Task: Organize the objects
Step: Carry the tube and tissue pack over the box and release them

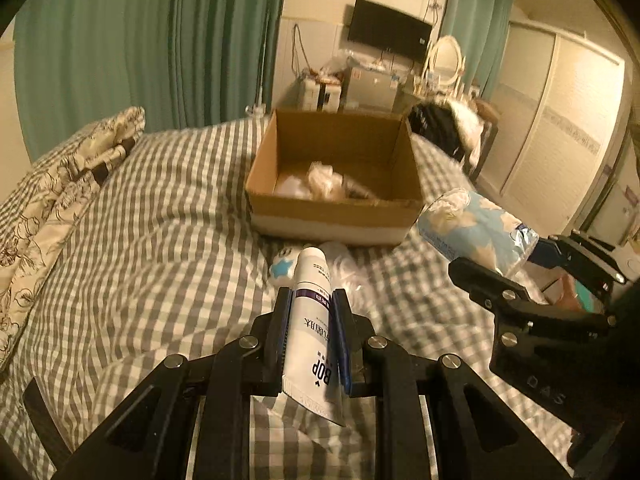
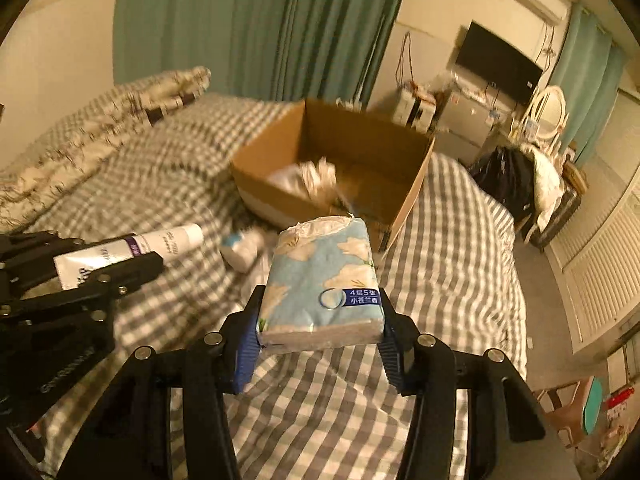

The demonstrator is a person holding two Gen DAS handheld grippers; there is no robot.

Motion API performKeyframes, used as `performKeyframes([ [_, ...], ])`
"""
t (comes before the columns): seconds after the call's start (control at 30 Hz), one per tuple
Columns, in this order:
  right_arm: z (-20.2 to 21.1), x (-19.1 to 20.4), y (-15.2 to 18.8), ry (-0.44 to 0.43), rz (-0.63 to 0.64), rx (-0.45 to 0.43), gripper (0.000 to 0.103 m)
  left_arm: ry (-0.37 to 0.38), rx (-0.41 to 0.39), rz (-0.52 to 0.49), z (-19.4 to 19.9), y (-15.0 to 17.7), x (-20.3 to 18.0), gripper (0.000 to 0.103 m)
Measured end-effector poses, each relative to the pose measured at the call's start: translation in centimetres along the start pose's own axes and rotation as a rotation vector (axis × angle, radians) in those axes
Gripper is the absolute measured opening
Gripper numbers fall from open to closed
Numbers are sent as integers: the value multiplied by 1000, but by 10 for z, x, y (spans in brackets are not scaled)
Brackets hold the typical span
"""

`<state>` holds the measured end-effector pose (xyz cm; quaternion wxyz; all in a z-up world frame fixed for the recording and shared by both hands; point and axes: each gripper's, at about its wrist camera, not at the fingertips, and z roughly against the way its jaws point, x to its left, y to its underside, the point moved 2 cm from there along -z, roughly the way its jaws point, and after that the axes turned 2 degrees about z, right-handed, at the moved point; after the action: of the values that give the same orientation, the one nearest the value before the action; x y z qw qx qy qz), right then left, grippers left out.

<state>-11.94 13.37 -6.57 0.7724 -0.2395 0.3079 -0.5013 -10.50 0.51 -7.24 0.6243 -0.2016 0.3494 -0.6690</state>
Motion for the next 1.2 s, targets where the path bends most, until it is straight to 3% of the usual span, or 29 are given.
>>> performKeyframes([
  [0.1, 27, -1, -10, -3, 6, -58, 50, 36, -35, 18, 15, -15, -1, 19],
  [0.3, 67, -10, -42, -9, 6, -169, 50, 37, -129, -9, 38, -57, -9, 19],
  [0.57, 79, -38, -82, -2, -29, -261, 50, 30, -195, -55, 37, -110, -19, 19],
  [1.0, 40, -86, -147, -11, -114, -319, 50, -21, -219, -123, -22, -179, -30, 19],
  [1.2, 3, -106, -174, -41, -205, -342, 50, 12, -213, -65, -64, -198, -21, 19],
])
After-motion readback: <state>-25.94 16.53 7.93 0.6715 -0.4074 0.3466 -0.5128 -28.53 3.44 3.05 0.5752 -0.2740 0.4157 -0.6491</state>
